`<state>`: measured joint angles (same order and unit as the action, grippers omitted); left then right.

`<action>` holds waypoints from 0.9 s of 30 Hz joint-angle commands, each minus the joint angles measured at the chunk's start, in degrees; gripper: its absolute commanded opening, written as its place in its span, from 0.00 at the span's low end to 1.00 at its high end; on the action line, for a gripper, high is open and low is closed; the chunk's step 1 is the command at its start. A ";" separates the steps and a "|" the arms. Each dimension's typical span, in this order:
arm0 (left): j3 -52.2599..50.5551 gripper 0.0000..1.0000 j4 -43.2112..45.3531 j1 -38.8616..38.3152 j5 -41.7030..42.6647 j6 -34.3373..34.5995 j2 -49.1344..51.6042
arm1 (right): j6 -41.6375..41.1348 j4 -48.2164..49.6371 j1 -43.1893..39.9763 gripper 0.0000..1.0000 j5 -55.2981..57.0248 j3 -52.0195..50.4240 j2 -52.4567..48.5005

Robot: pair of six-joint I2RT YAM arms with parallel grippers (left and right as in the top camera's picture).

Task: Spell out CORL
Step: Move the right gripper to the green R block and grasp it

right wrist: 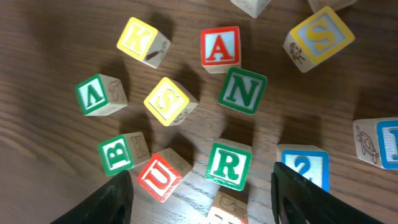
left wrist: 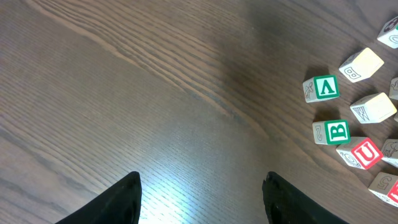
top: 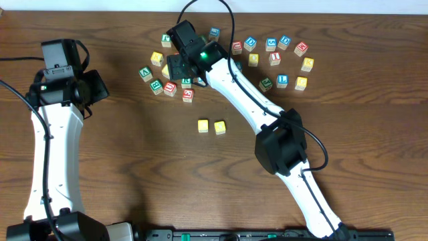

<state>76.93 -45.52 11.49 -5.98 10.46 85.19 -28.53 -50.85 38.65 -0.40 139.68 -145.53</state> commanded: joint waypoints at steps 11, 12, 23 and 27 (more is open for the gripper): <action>0.92 0.62 -0.35 0.07 -0.68 0.15 0.55 | -1.81 0.76 -0.04 0.62 1.62 0.13 -6.64; 0.94 0.62 -0.35 0.07 -0.68 0.15 0.55 | -1.75 0.92 -0.04 0.61 2.16 0.13 -6.64; 0.92 0.62 -0.48 0.07 -0.68 0.13 0.55 | -1.40 2.01 -0.02 0.46 3.93 0.13 -8.35; 0.92 0.61 -0.48 0.07 -0.68 0.15 0.55 | -1.29 2.08 0.02 0.38 3.96 0.13 -8.50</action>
<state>76.93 -45.93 11.49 -5.98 10.46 85.19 -29.71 -48.80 38.65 2.55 139.65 -153.14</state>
